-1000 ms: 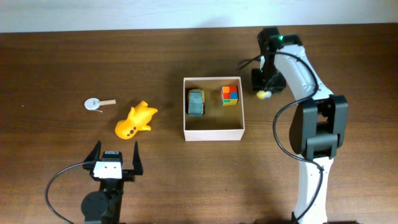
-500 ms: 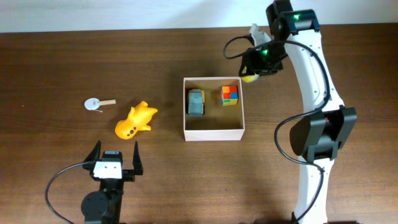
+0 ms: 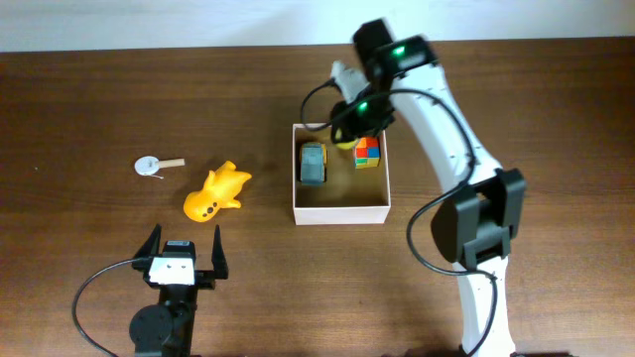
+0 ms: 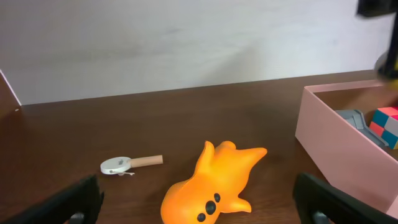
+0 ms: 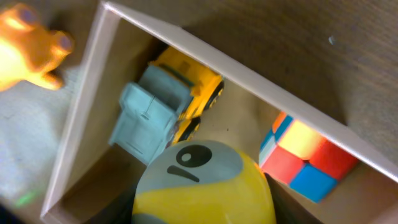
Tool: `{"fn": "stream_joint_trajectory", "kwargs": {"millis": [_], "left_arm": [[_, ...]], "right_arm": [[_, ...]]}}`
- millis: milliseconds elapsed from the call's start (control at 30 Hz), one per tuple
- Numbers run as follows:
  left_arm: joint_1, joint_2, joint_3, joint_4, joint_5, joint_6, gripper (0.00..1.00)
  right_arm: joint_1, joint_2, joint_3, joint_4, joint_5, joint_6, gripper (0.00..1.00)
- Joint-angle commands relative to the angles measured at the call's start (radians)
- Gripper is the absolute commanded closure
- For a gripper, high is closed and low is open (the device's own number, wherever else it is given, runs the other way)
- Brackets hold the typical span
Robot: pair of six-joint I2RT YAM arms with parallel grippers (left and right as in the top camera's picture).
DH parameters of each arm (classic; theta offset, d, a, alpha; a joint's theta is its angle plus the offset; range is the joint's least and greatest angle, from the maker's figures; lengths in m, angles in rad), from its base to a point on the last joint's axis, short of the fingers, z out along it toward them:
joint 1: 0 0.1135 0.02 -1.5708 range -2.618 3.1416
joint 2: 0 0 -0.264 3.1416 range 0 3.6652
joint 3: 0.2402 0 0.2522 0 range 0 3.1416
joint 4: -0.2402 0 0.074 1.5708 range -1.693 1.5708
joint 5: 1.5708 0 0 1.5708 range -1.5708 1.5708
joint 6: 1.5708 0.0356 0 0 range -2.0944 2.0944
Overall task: Pack container
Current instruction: 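Carry the yellow ball into the box and release it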
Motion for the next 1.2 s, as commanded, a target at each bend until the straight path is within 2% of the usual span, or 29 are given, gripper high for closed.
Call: {"fn": "stream_joint_trajectory", "kwargs": {"millis": [0, 400, 467, 500, 900, 1000, 1167], "left_arm": [[0.006, -0.006, -0.006, -0.003, -0.003, -0.002, 0.01], [0.006, -0.006, -0.006, -0.003, -0.003, -0.002, 0.01], [0.006, -0.006, -0.006, -0.003, -0.003, -0.002, 0.01], [0.006, -0.006, -0.006, -0.003, -0.003, -0.002, 0.01], [0.006, -0.006, -0.006, -0.003, -0.003, -0.002, 0.01], [0.006, -0.006, -0.006, -0.003, -0.003, -0.002, 0.01], [0.006, -0.006, -0.006, -0.003, -0.003, -0.002, 0.01]], "right_arm": [[0.029, -0.028, -0.078, 0.053, 0.129, 0.074, 0.53], [0.033, -0.017, -0.194, 0.172, 0.138, 0.102, 0.51], [0.034, -0.016, -0.194, 0.176, 0.138, 0.101, 0.41], [0.034, -0.016, -0.194, 0.177, 0.138, 0.101, 0.4], [0.035, -0.016, -0.194, 0.178, 0.137, 0.102, 0.34], [0.035, -0.02, -0.181, 0.153, 0.112, 0.102, 0.34], [0.035, -0.03, -0.046, -0.002, 0.04, 0.101, 0.33]]}}
